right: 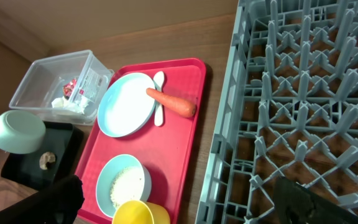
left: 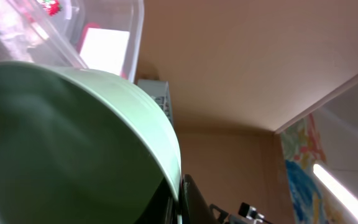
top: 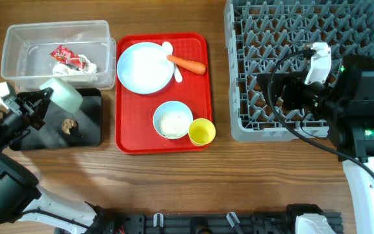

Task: Sort waste into correct bins and load items into the dishwasher rack
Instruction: 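Lift the green bowl and tip the food scrap onto the black tray, then set the green bowl back on the red tray and release it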

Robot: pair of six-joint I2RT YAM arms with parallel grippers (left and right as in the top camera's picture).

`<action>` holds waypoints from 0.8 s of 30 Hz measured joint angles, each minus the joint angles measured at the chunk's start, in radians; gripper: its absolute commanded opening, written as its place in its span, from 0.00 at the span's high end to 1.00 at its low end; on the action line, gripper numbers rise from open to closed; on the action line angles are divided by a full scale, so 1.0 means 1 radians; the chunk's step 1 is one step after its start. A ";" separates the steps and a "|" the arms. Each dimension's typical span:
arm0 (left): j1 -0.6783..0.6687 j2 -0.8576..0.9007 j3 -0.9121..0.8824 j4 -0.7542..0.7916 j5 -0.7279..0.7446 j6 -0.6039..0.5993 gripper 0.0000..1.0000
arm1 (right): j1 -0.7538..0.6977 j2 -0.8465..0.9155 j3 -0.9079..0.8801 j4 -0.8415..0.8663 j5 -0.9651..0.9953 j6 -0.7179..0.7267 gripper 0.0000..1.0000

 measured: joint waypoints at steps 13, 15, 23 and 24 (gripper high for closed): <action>-0.181 -0.210 -0.004 -0.320 -0.071 0.255 0.96 | 0.000 0.000 0.000 0.003 0.000 0.000 0.00; -0.286 -0.281 -0.004 -0.314 -0.163 0.278 0.96 | 0.000 0.000 0.000 0.002 0.000 0.000 0.00; -0.740 -0.323 -0.005 -0.108 -0.764 0.044 0.96 | 0.000 0.000 0.000 -0.008 0.000 0.000 0.00; -0.792 -0.321 -0.005 -0.068 -0.857 -0.031 0.96 | 0.000 0.000 0.000 -0.011 0.000 0.000 0.00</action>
